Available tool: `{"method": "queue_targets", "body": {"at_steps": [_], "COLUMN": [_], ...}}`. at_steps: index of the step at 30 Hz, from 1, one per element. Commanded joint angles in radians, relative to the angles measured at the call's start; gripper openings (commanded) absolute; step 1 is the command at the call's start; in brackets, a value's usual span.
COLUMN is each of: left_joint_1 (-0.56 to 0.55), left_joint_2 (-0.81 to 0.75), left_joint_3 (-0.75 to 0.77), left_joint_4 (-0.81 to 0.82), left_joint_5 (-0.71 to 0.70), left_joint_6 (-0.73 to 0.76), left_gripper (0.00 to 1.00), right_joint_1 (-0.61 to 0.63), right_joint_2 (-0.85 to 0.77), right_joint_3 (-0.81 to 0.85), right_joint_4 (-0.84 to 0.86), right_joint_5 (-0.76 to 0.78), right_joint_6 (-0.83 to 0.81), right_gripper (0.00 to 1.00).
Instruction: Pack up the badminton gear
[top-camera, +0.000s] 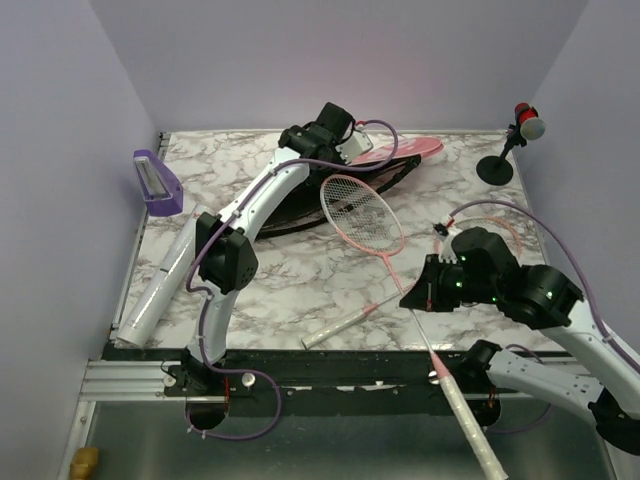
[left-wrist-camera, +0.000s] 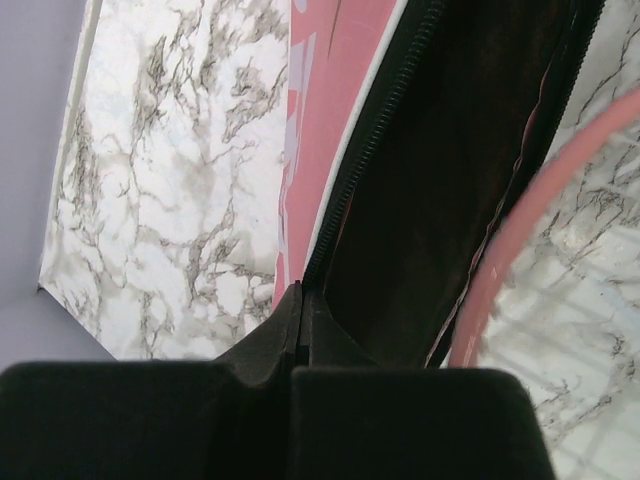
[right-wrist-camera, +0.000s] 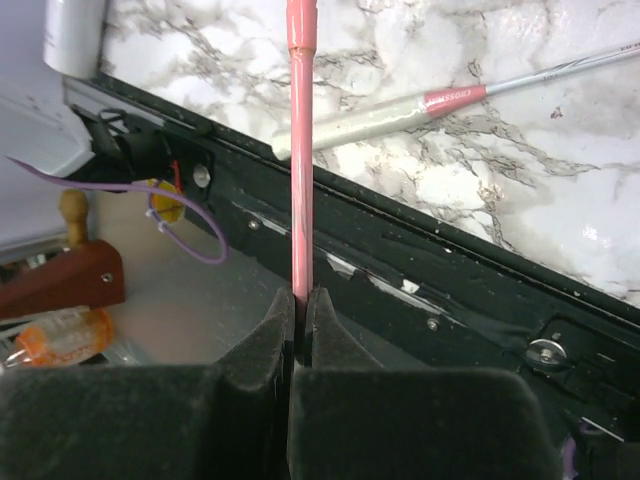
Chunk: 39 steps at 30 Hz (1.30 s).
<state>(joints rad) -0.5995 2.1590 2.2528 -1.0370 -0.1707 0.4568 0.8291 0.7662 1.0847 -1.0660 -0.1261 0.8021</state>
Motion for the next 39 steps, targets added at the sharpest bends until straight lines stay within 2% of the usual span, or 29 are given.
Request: {"method": "queue_targets", "body": {"at_steps": [1,11,26,33,39], "left_joint_1": [0.001,-0.003,-0.059,-0.065,-0.065], "left_joint_2": [-0.090,-0.142,-0.176,-0.182,-0.186], "left_joint_3": [-0.019,-0.098,-0.090,-0.091,-0.124], "left_joint_4": [0.008,0.006,-0.032,-0.052,-0.052], "left_joint_5": [0.006,0.045,0.097,0.140,0.226], "left_joint_6": [-0.053,-0.060,-0.070,-0.113,-0.170], "left_gripper": [0.00,0.00,0.00,0.00,0.00], "right_joint_1": [0.001,0.001,0.001,0.001,0.001], "right_joint_2": [0.091,0.197,0.309,0.384,0.436], "right_joint_3": [-0.002,-0.005,-0.019,0.007,0.004], "right_joint_4": [0.070,0.034,-0.017,-0.066,0.066], "right_joint_5": [-0.072,0.022,0.121,0.227,0.187], "right_joint_6": [-0.104,-0.169,-0.155,-0.049,0.063], "right_gripper": [0.01,0.01,0.01,0.01,0.01]}}
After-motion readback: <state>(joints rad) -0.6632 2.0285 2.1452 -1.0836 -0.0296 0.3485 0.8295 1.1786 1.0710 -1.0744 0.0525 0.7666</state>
